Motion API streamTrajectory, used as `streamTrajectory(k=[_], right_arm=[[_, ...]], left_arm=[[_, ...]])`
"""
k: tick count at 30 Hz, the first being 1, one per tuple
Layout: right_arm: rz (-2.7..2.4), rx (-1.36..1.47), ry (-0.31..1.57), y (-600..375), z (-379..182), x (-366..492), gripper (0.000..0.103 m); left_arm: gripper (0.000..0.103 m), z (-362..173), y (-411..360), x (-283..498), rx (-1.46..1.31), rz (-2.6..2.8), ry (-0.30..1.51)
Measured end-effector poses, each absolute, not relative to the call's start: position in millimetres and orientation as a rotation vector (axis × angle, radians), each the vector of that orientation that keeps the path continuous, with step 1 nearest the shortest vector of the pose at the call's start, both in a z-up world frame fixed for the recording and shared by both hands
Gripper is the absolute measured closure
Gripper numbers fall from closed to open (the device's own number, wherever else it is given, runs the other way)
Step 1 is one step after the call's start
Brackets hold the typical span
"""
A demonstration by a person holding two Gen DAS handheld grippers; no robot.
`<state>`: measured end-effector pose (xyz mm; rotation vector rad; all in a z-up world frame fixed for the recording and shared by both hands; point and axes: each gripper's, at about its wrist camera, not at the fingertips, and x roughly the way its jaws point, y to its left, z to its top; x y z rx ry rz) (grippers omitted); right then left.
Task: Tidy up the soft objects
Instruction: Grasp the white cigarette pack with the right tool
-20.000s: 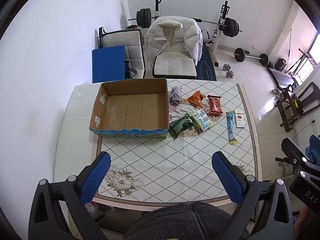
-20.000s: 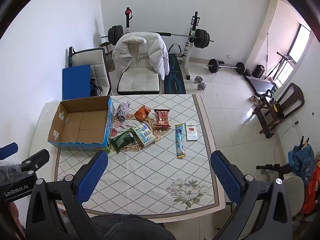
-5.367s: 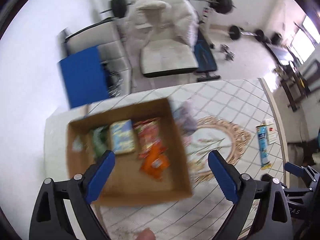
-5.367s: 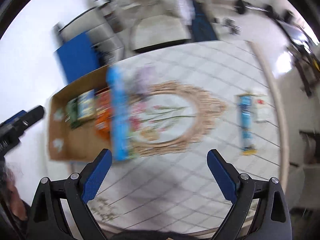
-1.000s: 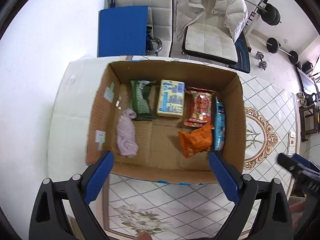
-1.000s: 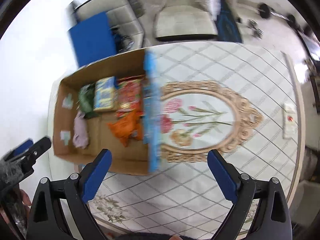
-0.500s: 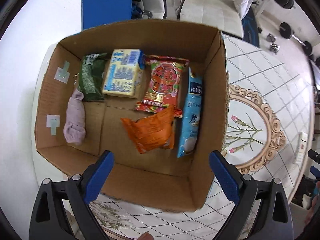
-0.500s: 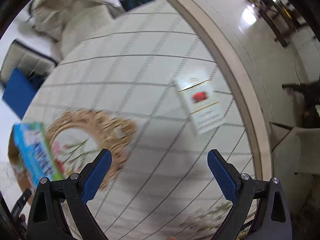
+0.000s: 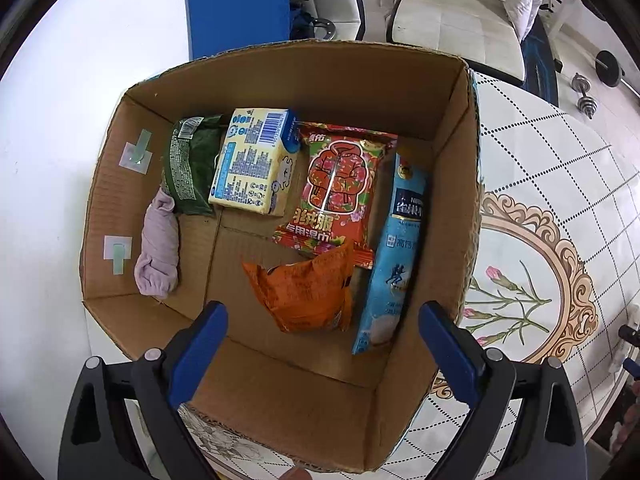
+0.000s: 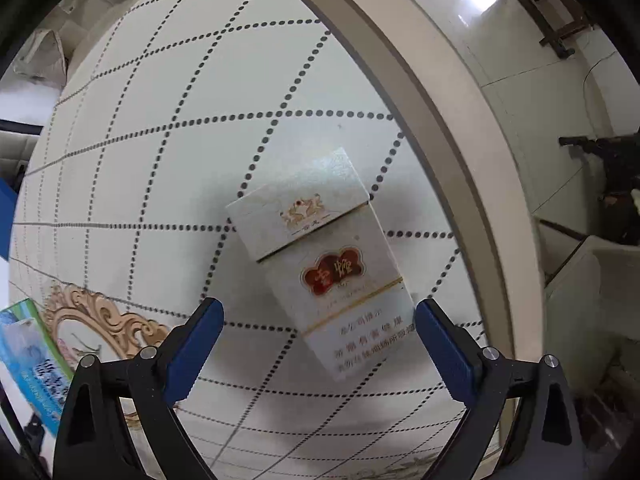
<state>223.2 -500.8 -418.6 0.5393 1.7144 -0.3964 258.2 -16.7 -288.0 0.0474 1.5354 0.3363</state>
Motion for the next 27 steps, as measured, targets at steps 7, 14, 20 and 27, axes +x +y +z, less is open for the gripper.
streamTrajectory(k=[7, 14, 20, 27], right_arm=[[-0.355, 0.442, 1.732, -474.5, -420.0, 214.1, 0.044], [-0.268, 0.465, 1.675, -430.5, -391.3, 194.8, 0.045], [-0.127, 0.517, 1.588, -364.8, -331.7, 183.6, 0.045], [0.128, 0.49, 1.481, -224.7, -237.3, 193.0, 0.045]], left_arm=[[0.005, -288.1, -14.6, 257.9, 0.056, 0.317, 1.537], [0.005, -280.6, -0.7, 245.5, 0.039, 0.281, 1.525], [0.005, -265.0, 22.0, 232.3, 0.004, 0.226, 1.512], [0.005, -230.4, 71.0, 223.9, -0.09, 0.091, 1.501]])
